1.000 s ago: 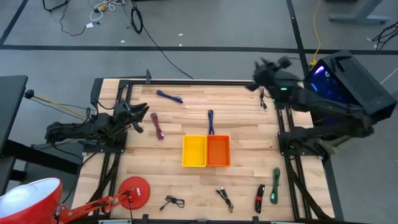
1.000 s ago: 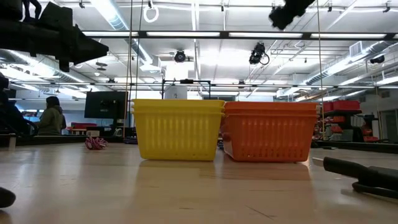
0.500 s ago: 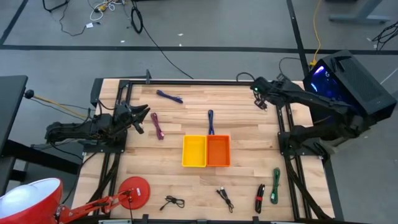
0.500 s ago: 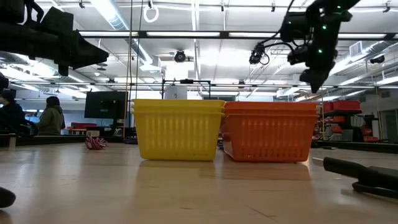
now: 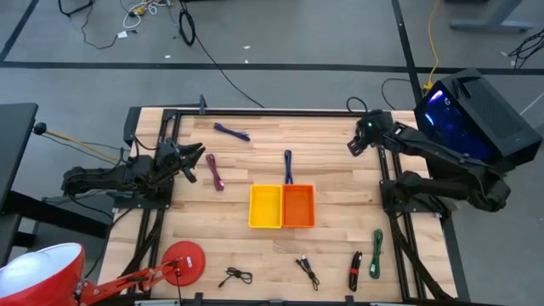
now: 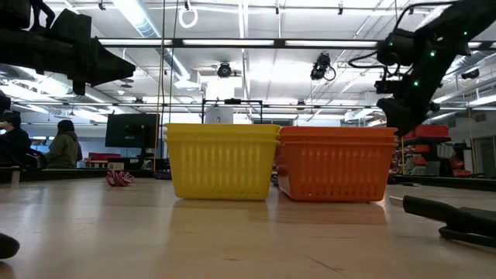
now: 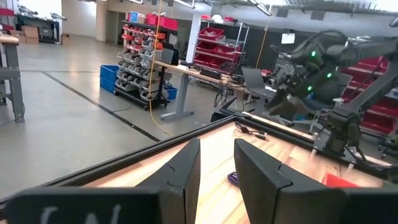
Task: Pick & Place USB Port
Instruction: Put the top black charger cable into the yellow bin
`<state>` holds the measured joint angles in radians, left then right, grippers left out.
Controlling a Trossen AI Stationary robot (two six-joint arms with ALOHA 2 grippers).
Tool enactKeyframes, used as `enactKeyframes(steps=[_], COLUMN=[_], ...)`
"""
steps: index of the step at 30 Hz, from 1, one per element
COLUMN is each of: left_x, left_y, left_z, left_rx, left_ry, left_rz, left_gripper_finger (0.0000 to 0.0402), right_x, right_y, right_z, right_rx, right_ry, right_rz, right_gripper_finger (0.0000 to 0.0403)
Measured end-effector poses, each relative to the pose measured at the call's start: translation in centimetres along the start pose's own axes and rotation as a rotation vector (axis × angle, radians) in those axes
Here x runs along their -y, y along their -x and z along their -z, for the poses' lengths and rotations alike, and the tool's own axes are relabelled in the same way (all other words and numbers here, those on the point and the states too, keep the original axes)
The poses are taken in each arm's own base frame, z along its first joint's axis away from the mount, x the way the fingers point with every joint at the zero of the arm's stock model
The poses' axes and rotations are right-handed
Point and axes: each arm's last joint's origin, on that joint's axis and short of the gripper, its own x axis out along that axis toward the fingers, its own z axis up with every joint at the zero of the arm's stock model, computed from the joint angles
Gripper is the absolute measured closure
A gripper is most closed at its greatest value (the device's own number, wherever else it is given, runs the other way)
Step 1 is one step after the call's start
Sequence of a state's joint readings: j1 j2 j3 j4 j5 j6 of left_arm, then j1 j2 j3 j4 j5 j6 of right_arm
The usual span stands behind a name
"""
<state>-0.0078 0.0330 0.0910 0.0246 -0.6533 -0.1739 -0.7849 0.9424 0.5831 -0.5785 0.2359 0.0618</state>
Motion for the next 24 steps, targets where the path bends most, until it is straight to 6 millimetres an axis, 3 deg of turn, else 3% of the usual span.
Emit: enactKeyframes(steps=[8, 24], left_x=[0.0, 0.0], left_y=[0.0, 0.0], left_z=[0.0, 0.0], left_rx=[0.001, 0.001], left_ry=[0.002, 0.0], left_rz=[0.0, 0.0], left_gripper_finger=[0.0298, 0.0298], right_x=[-0.4, -0.9], right_y=[-1.5, -4.5], right_z=[0.9, 4.0], right_rx=[0.022, -0.091], right_ry=[-0.041, -0.101], right_rz=[-0.018, 0.018], right_gripper_finger=[0.0128, 0.0127])
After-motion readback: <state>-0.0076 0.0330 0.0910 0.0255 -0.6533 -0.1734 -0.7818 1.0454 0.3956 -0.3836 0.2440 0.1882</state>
